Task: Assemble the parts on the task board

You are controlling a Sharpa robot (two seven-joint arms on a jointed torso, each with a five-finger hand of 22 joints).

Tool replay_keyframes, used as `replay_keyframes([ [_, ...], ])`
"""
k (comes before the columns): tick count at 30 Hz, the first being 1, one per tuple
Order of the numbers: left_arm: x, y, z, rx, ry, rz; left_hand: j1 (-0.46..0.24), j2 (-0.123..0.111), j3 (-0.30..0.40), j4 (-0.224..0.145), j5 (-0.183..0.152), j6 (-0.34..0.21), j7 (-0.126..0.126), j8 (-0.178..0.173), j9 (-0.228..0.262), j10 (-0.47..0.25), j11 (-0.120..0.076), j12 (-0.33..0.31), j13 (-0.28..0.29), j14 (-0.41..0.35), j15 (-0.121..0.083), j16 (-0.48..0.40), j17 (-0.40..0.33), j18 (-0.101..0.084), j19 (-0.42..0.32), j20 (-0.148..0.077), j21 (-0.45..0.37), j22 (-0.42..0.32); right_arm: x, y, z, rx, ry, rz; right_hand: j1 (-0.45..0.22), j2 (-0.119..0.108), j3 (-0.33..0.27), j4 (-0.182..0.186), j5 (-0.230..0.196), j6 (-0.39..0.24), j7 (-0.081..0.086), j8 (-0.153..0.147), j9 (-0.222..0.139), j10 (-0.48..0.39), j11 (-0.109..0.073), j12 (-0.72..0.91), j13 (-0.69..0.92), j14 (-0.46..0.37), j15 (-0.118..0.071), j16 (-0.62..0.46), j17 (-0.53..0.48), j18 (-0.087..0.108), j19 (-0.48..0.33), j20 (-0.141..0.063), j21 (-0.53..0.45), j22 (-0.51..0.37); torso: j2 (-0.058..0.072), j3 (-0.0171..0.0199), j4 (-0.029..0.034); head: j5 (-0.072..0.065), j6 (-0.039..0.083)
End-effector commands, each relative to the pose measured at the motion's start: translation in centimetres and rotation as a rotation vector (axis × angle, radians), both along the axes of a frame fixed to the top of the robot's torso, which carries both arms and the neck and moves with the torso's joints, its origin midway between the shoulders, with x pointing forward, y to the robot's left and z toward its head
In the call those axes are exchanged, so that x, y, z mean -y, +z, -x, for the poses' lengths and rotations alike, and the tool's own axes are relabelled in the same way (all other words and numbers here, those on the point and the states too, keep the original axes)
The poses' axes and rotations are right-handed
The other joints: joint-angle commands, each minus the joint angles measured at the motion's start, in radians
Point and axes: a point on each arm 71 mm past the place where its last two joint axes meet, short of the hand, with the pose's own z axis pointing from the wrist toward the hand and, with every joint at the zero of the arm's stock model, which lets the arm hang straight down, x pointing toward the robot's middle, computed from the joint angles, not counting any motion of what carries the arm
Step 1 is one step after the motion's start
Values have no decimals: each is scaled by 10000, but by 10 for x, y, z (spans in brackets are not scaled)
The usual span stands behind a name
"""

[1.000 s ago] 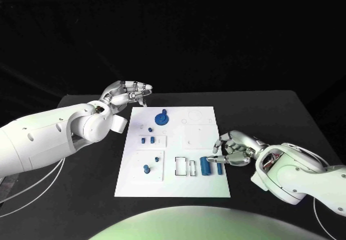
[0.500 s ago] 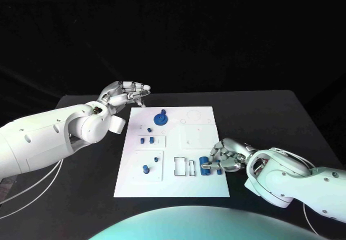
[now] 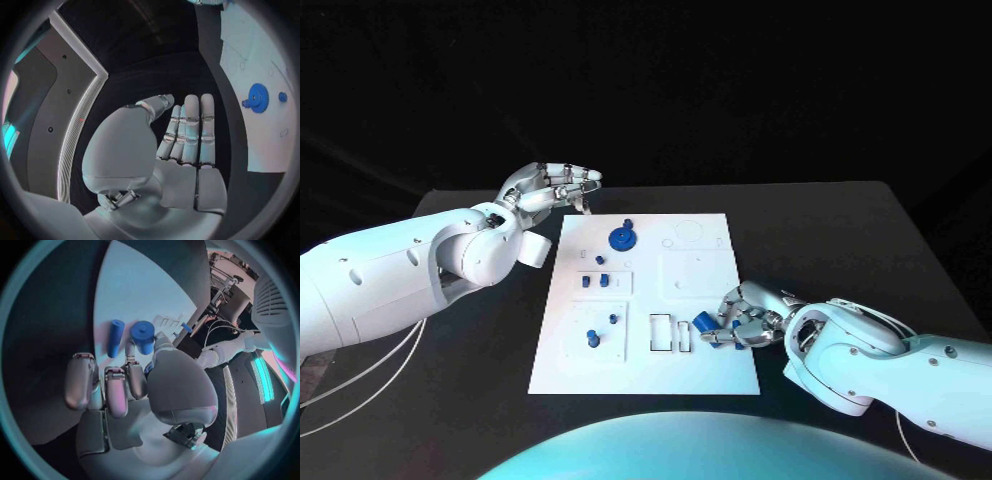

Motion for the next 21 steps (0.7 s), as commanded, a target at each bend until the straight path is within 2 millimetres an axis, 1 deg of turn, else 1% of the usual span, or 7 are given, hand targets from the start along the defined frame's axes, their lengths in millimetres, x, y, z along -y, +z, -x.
replay_keyframes([
  [1,3,1,1,-37,-189,129,-33,27,-43,32,44,-42,15,64,-14,-80,-12,-25,-9,15,69,55,16,138,7,56,17,3,0,-3,0,-18,84,420,-74,-2,-48,-12,37,94,1,-18,-20,-3,-67,-37,223,812,-52,71,1351,-203,75,-58,41,1667,-6,-6,4,-14,2],
  [6,3,1,1,-85,-211,156,-33,27,-43,32,44,-42,15,64,-14,-80,-12,-25,-9,15,69,55,16,138,7,56,17,3,-2,-6,-1,49,191,568,94,21,-56,-30,39,174,-24,-14,-63,21,-89,-25,260,819,-72,80,1389,-209,85,-72,71,1683,-6,-3,18,-35,2],
  [7,3,1,1,-98,-215,159,-41,27,-46,38,43,-43,15,65,-15,-82,-11,-26,-11,14,71,57,17,137,6,58,14,1,-3,-7,-1,47,231,615,282,54,-45,-39,34,222,-39,-21,-101,41,-104,-12,294,823,-85,86,1414,-213,93,-84,90,1695,-4,-4,25,-41,2],
  [14,3,0,1,-128,-234,166,-44,27,-47,40,43,-44,15,65,-15,-83,-11,-27,-13,13,71,58,17,137,6,58,13,1,-5,-10,0,-8,330,716,913,170,16,-70,21,359,-69,-65,-236,97,-136,23,394,834,-115,100,1481,-221,108,-116,117,1724,-23,-17,32,-54,2],
  [15,3,0,1,-130,-237,166,-44,27,-47,40,43,-44,15,65,-15,-83,-11,-27,-13,13,71,58,17,137,6,58,13,1,-6,-10,1,-8,336,718,1190,201,69,-93,22,384,-71,-100,-290,109,-140,26,418,835,-120,102,1489,-225,114,-123,129,1735,-24,-20,30,-53,2],
  [17,3,0,1,-134,-241,167,-44,27,-47,40,43,-44,15,65,-15,-83,-11,-27,-13,13,71,58,17,137,6,58,13,1,-6,-10,1,-4,345,711,1482,252,171,-97,34,436,-81,-140,-357,127,-151,38,456,838,-128,105,1505,-226,118,-130,133,1745,-25,-22,34,-55,2],
  [21,4,0,1,-142,-254,170,-44,27,-47,40,43,-44,15,65,-15,-83,-11,-27,-13,13,71,58,17,137,6,58,13,1,-8,-9,2,2,356,685,1833,309,363,-97,46,507,-102,-203,-449,162,-171,75,524,841,-145,108,1521,-229,127,-145,147,1760,-28,-19,46,-65,2],
])
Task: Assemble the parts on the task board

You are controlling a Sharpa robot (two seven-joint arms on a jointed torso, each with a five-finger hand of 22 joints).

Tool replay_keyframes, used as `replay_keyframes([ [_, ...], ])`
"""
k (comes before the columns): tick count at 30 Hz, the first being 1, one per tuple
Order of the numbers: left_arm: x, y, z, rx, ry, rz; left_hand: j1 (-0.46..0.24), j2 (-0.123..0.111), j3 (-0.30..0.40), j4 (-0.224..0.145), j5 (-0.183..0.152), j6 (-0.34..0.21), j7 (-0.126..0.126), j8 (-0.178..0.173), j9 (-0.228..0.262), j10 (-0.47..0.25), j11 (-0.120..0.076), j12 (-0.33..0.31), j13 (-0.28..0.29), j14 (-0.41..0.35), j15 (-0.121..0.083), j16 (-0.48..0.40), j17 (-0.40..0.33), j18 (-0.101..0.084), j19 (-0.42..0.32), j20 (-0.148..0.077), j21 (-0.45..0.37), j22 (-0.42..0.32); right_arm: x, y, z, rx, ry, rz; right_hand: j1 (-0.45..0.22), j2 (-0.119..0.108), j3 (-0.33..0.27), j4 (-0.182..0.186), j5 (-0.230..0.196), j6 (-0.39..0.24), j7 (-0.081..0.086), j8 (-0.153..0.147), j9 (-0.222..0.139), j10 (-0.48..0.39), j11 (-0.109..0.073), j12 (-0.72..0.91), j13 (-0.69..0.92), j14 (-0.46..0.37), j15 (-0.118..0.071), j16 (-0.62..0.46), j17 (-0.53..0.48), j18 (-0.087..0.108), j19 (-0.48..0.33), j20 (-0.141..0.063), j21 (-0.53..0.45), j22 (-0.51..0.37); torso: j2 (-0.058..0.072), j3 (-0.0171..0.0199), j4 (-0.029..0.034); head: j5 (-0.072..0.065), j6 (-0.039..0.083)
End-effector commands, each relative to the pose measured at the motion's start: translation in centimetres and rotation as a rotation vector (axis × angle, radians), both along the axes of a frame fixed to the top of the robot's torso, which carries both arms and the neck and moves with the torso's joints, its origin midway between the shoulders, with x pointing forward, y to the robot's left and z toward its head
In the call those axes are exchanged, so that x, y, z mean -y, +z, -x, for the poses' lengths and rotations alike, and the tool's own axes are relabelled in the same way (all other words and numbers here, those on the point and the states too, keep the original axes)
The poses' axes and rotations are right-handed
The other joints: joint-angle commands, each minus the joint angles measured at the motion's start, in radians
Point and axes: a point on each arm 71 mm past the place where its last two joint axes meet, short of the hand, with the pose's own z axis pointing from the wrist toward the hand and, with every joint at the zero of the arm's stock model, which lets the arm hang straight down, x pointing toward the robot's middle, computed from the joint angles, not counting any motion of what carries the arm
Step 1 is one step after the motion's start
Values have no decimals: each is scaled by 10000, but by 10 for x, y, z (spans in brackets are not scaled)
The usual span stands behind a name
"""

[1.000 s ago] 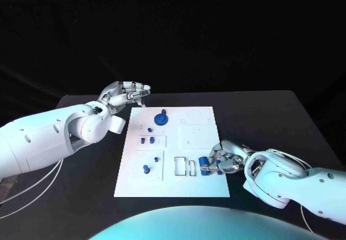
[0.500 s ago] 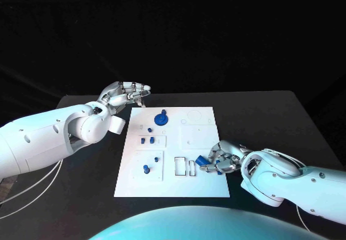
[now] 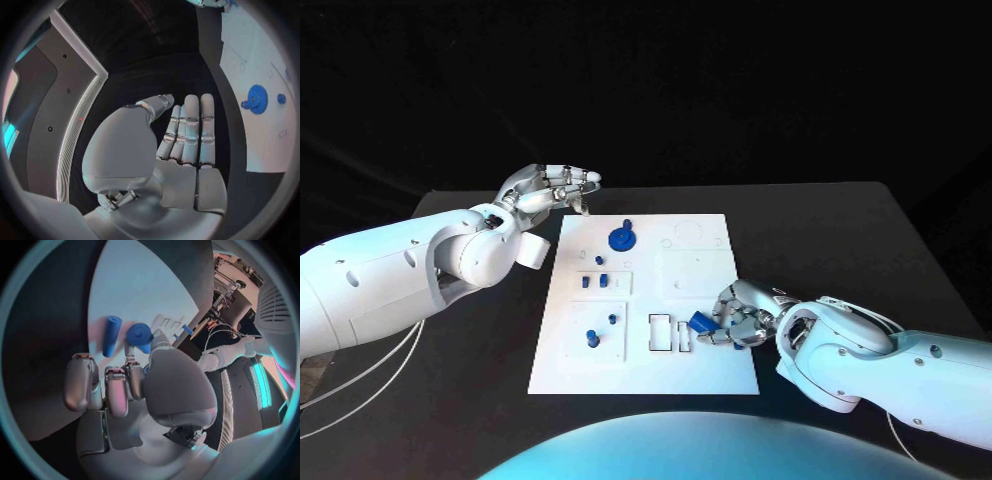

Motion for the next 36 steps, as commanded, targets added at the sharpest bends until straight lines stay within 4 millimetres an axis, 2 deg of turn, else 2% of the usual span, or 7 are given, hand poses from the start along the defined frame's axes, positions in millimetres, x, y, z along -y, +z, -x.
replay_keyframes([
  [1,3,1,1,-36,-179,162,-44,27,-20,13,43,-44,15,66,-17,-67,-28,-27,-12,13,71,61,11,138,6,58,13,1,1,-7,4,-318,77,438,381,169,178,-40,41,115,-21,17,-16,55,-66,78,536,841,-77,32,1527,-77,129,-75,37,1766,-4,0,14,-6,2],
  [7,3,1,1,-49,-189,161,-49,24,-24,17,40,-50,14,68,-19,-76,-27,-30,-20,7,72,65,13,139,3,60,6,-4,-1,-6,7,-525,-137,115,948,326,834,-19,66,360,-104,-118,-215,161,-143,203,719,857,-141,51,1616,-99,175,-131,150,1820,2,3,19,-29,2],
  [14,4,1,0,-59,-202,163,-49,24,-24,17,40,-50,14,68,-19,-76,-27,-30,-20,7,72,65,13,139,3,60,6,-4,-4,6,6,-702,-628,-901,729,508,1223,4,56,689,-211,-224,-301,347,-233,466,1007,887,-212,90,1777,-138,247,-190,364,1890,-10,-2,23,-31,2],
  [26,4,1,0,-60,-208,165,-40,26,-20,12,40,-50,12,71,-20,-79,-29,-30,-25,3,71,68,14,140,3,60,3,-7,-12,30,1,-603,-1054,-2160,404,446,1394,8,38,849,-234,-366,-354,418,-257,543,1113,900,-239,108,1850,-150,270,-224,423,1912,-9,-8,43,-2,2],
  [32,4,1,0,-60,-207,164,-40,26,-20,12,40,-50,12,71,-20,-79,-29,-30,-25,3,71,68,14,140,3,60,3,-7,-15,32,1,-725,-1023,-2287,368,439,1412,7,37,865,-236,-380,-358,421,-259,542,1115,901,-240,109,1855,-151,271,-226,423,1913,-14,-6,42,33,2],
  [36,4,1,1,-60,-213,167,-40,26,-20,12,40,-50,12,71,-20,-79,-29,-30,-25,3,71,68,14,140,3,60,3,-7,-21,29,0,-1027,-876,-2287,30,403,1483,17,28,940,-226,-468,-377,438,-251,542,1140,901,-236,109,1859,-149,267,-228,404,1911,-14,-10,41,51,2],
])
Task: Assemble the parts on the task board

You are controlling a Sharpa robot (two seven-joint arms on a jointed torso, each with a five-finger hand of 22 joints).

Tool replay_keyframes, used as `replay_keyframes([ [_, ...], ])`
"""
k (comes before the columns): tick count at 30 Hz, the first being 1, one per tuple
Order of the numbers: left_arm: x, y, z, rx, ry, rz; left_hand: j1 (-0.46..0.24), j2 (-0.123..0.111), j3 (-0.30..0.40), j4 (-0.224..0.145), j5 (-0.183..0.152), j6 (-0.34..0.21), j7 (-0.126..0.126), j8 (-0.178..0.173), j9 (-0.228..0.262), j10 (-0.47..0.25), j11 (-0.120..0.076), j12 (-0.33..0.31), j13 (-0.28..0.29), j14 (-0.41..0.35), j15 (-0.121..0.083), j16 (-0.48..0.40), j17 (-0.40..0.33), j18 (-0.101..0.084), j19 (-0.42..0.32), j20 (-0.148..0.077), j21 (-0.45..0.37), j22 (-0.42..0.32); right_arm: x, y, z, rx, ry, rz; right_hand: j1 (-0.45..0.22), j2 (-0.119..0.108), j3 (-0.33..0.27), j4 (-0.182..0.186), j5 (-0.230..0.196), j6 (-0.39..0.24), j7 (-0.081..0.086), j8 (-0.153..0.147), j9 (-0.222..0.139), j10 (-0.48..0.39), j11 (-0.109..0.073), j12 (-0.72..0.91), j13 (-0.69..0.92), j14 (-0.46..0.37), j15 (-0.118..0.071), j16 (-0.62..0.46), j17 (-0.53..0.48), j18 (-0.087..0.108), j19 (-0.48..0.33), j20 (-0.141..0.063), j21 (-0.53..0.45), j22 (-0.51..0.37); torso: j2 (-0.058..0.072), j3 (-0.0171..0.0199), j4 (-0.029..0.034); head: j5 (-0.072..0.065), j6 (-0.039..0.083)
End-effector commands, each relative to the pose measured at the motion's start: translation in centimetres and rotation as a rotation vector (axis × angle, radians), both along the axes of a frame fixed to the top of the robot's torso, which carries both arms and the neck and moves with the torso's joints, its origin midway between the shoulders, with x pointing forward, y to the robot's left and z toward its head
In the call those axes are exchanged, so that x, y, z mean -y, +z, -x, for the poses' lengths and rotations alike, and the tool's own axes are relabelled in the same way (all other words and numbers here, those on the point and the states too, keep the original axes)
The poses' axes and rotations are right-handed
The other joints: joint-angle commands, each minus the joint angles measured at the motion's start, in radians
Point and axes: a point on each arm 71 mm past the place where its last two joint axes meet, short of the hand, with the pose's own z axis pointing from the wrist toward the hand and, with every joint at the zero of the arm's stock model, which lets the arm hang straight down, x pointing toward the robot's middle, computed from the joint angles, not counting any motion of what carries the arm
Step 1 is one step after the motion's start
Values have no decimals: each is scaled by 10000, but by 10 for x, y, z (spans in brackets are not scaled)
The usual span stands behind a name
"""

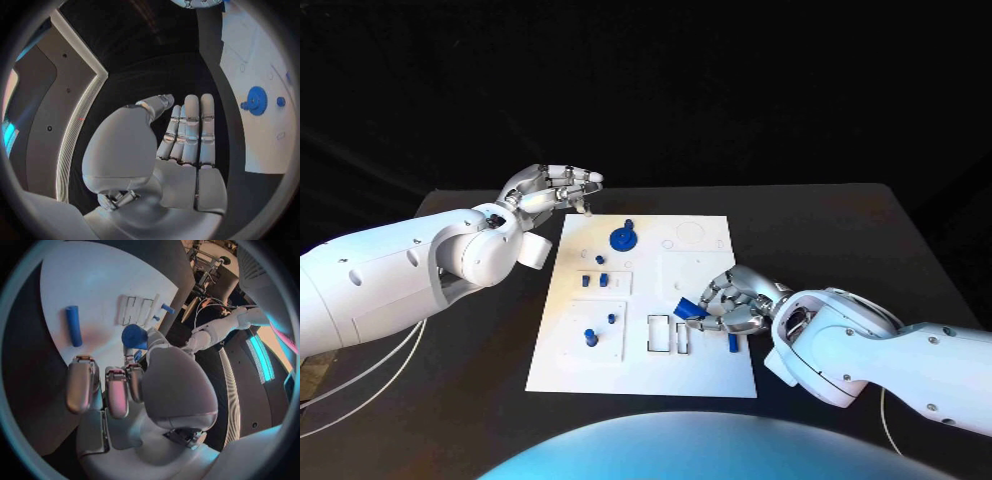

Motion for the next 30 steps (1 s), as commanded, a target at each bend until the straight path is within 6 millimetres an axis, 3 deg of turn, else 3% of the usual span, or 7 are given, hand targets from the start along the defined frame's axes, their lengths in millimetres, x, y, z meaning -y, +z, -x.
replay_keyframes([
  [1,3,1,1,5,-160,157,-40,26,-21,12,40,-50,12,36,-11,-44,8,-30,-15,3,71,68,16,139,2,60,3,-6,-7,-3,0,-406,147,-242,-177,216,229,-55,12,622,-452,-40,4,319,-60,35,1153,903,-91,66,1860,-151,266,-84,17,1906,-1,-1,-1,24,2],
  [12,4,1,1,0,-182,164,-40,26,-21,12,40,-50,12,36,-11,-44,8,-30,-15,3,71,68,16,139,2,60,3,-6,-31,-17,7,-1298,922,-275,-1677,478,386,-50,-16,1034,-534,-112,71,578,-124,482,1631,933,-139,103,2029,-162,297,-117,88,1926,3,-6,10,69,2],
  [30,3,2,2,-24,-187,143,-40,26,-21,12,40,-50,12,36,-11,-44,8,-30,-15,3,71,68,16,139,2,60,3,-6,-40,-30,4,-1619,836,-12,-1927,577,402,-52,-17,1141,-568,-95,100,661,-156,663,1803,931,-163,101,2023,-158,295,-136,68,1921,3,-5,24,125,2],
])
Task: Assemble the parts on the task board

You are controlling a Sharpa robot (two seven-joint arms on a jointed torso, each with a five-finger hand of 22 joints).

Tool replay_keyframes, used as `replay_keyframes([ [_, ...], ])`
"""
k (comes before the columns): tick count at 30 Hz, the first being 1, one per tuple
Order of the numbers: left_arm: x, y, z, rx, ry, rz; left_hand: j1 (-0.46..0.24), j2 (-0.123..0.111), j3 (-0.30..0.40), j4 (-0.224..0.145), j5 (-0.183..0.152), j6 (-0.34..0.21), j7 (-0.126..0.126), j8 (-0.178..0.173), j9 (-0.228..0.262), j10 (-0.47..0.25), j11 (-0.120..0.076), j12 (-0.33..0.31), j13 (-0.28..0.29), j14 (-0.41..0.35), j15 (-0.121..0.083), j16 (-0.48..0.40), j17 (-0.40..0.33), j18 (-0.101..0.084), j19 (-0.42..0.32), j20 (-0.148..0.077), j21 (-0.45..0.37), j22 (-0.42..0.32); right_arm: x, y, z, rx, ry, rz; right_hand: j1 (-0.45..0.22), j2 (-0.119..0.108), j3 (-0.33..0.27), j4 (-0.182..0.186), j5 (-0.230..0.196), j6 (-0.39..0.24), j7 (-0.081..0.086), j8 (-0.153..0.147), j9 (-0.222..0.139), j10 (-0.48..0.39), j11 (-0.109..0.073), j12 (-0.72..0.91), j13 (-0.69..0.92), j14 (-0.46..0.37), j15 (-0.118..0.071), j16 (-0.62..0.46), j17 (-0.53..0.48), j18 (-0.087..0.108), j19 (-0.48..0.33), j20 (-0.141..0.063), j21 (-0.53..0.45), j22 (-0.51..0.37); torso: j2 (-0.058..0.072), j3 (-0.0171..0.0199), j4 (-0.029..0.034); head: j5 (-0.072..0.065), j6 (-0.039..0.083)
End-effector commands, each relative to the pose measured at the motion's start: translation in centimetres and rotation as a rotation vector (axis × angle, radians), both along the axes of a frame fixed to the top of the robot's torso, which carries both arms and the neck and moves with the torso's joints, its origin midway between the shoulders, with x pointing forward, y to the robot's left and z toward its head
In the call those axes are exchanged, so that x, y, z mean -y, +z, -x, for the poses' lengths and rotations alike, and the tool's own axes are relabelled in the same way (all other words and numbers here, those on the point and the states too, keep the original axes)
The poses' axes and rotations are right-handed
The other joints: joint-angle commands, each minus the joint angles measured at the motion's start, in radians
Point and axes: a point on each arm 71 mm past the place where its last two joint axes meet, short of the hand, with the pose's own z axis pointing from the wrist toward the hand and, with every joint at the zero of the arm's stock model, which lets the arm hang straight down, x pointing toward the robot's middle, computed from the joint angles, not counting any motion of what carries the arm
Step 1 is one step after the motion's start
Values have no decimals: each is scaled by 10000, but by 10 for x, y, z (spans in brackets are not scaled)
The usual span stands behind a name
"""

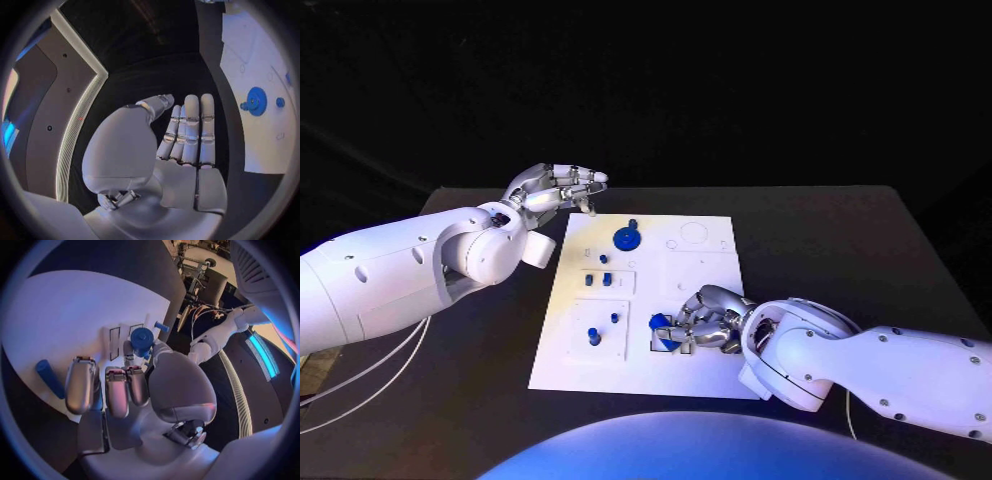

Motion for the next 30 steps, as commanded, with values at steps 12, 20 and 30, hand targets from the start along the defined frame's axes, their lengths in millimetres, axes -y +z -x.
replay_keyframes([
  [12,1,1,1,-26,-133,98,-29,31,-20,7,38,-48,12,54,-16,-47,8,-26,-34,-8,71,85,14,142,5,62,-4,-14,4,-5,-4,-30,-145,395,-85,20,-7,-59,-11,989,-707,70,111,677,-82,45,1809,932,-97,59,2032,-159,298,-70,36,1926,9,16,0,15,2],
  [20,1,1,1,-40,-142,87,-29,31,-20,7,38,-48,12,54,-16,-47,8,-26,-34,-8,71,85,14,142,5,62,-4,-14,1,-5,-3,-72,29,353,-307,-27,-70,-49,-24,1016,-711,64,128,683,-89,45,1821,932,-106,58,2033,-161,301,-81,42,1927,-4,18,-4,12,2],
  [30,0,1,1,-59,-135,71,-29,31,-20,7,38,-48,12,54,-16,-47,8,-26,-34,-8,71,85,14,142,5,62,-4,-14,1,-5,-4,84,101,479,-1875,-343,-1001,-24,-45,1076,-729,97,269,678,-99,-36,1819,930,-117,52,2026,-156,292,-93,3,1920,-6,9,11,-9,2],
])
